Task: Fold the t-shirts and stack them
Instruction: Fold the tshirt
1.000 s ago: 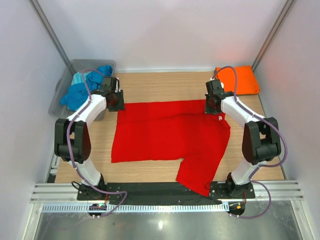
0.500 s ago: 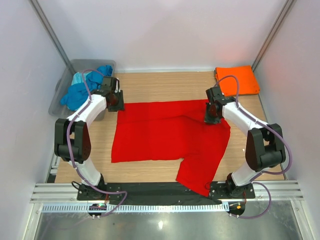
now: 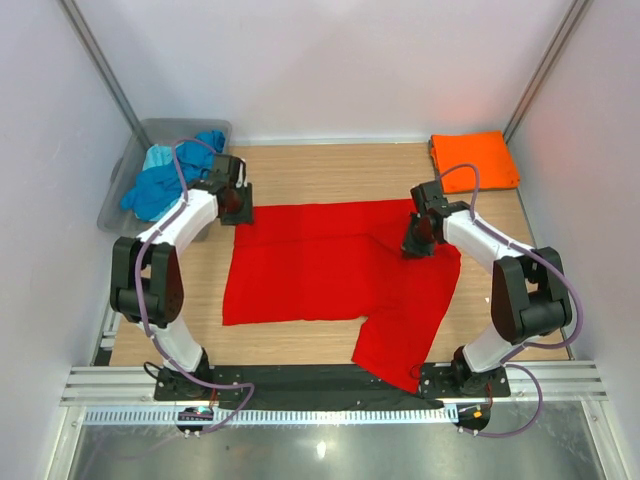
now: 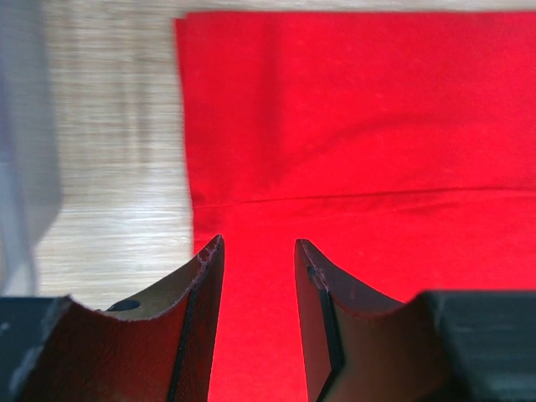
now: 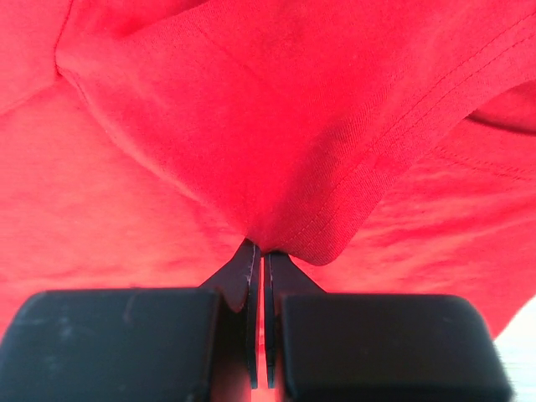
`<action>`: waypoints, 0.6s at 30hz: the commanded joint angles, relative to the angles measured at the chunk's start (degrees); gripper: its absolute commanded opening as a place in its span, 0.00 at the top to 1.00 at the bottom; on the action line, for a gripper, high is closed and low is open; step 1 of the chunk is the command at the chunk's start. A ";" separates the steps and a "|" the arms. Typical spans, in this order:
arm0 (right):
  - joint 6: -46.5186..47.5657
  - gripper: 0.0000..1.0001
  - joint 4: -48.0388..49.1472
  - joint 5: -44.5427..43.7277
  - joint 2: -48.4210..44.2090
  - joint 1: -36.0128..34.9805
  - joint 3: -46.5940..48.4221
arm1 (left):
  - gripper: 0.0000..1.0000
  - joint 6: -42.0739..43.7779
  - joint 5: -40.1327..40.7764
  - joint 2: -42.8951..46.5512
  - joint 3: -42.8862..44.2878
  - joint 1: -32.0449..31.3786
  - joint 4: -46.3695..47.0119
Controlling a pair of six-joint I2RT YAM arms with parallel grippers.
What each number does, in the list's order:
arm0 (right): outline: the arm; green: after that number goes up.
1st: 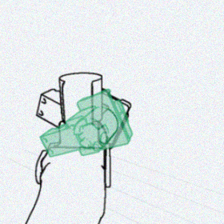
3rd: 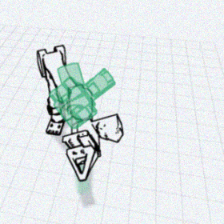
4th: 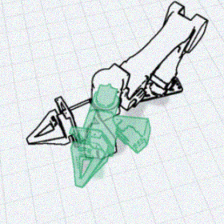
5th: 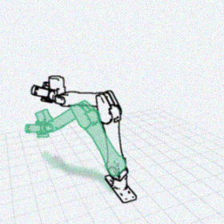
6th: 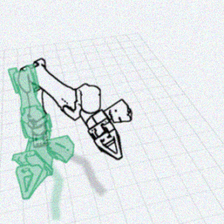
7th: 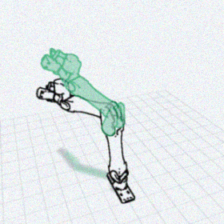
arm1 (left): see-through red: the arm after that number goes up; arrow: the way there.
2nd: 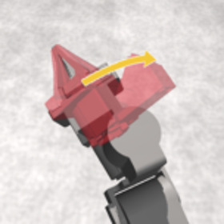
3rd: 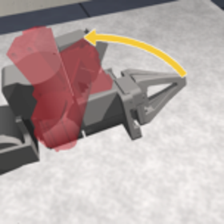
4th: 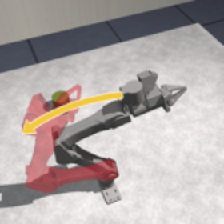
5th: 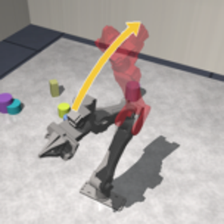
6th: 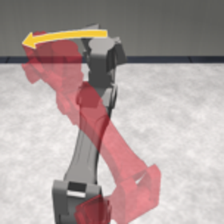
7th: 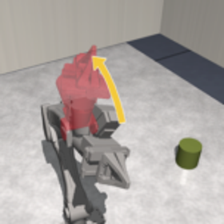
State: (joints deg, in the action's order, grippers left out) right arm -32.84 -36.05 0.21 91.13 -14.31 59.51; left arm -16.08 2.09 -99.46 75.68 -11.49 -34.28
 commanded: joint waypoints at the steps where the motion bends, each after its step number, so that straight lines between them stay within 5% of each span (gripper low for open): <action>1: -5.03 0.96 0.90 0.41 -1.65 -1.16 0.26 | 0.59 -1.32 -3.65 3.74 2.02 -3.44 -0.26; 3: -5.74 0.87 -0.15 0.06 -2.45 -1.43 0.96 | 0.59 -2.38 -6.90 5.94 1.67 -5.47 1.14; 4: -6.44 0.71 -1.64 0.06 -3.23 -1.43 1.22 | 0.59 -4.90 -8.14 6.73 1.06 -7.22 1.84; 7: -7.67 0.61 -4.55 -4.24 -4.64 -1.08 3.59 | 0.59 -9.83 -13.15 9.54 -2.80 -11.69 7.99; 14: -7.51 0.70 0.72 -10.84 -6.41 7.35 2.98 | 0.62 -37.22 -10.88 11.14 -15.63 -24.45 34.08; 18: -6.19 0.69 3.00 -10.32 -2.55 12.88 3.34 | 0.64 -42.19 -6.14 4.82 -13.46 -30.34 41.84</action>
State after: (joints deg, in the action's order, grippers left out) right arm -39.62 -36.32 -7.99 86.65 -3.79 61.19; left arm -48.71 -7.40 -91.77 60.66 -39.44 -4.86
